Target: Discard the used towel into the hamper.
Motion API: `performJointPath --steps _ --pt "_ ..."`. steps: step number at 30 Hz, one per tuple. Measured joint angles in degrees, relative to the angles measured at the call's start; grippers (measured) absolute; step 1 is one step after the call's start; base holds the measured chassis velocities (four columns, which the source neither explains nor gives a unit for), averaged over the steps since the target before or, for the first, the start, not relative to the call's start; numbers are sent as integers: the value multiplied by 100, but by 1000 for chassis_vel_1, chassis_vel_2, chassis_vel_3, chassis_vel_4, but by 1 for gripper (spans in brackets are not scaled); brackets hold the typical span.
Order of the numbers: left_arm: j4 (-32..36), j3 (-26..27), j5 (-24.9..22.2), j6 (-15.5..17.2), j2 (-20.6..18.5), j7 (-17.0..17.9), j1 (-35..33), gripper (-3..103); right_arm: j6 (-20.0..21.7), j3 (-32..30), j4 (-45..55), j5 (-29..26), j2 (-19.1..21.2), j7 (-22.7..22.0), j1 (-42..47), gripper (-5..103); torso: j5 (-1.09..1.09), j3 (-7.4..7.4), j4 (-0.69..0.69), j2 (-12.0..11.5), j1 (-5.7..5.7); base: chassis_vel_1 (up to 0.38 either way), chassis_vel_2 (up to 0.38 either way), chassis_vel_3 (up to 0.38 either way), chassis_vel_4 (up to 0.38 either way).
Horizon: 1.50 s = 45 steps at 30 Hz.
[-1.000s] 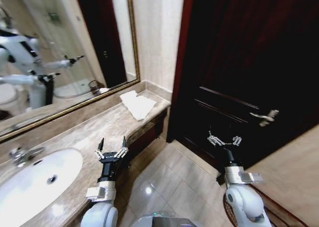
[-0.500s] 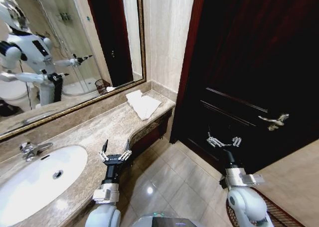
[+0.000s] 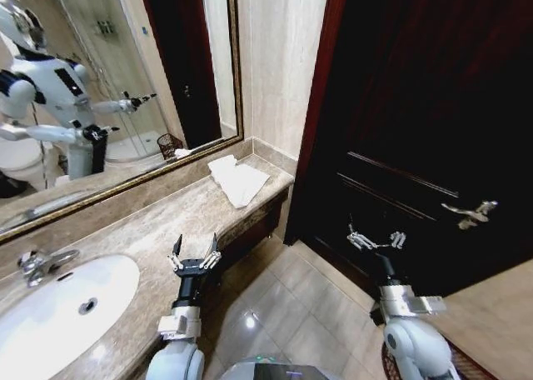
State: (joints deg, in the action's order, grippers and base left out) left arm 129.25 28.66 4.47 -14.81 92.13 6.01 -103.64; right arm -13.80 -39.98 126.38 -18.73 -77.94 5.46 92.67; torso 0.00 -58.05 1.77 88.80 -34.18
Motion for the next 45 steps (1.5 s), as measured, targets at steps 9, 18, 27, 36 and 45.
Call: performJointPath --steps 9,18,27,36,45 --pt "-19 54 -63 31 0 37 28 97 -8 13 -81 7 -17 5 -59 100 0 1 0 0 2 -85 84 91 -91" --pt "-20 201 -215 203 0 102 141 97 -4 6 -165 76 -85 -172 -141 100 1 0 1 -1 0 -85 92 92 -88" --pt "22 262 -331 283 0 127 184 97 -10 15 -205 99 -111 -208 -160 100 0 0 0 -1 1 -36 26 23 -20" --pt "28 265 -340 283 0 117 186 97 -79 21 -220 76 -112 -88 -151 100 0 1 -1 0 4 -28 30 30 -43" --pt "89 416 -685 595 1 51 307 97 -296 25 -263 -143 -27 39 -233 100 -2 0 1 -1 -2 -178 180 182 -172"
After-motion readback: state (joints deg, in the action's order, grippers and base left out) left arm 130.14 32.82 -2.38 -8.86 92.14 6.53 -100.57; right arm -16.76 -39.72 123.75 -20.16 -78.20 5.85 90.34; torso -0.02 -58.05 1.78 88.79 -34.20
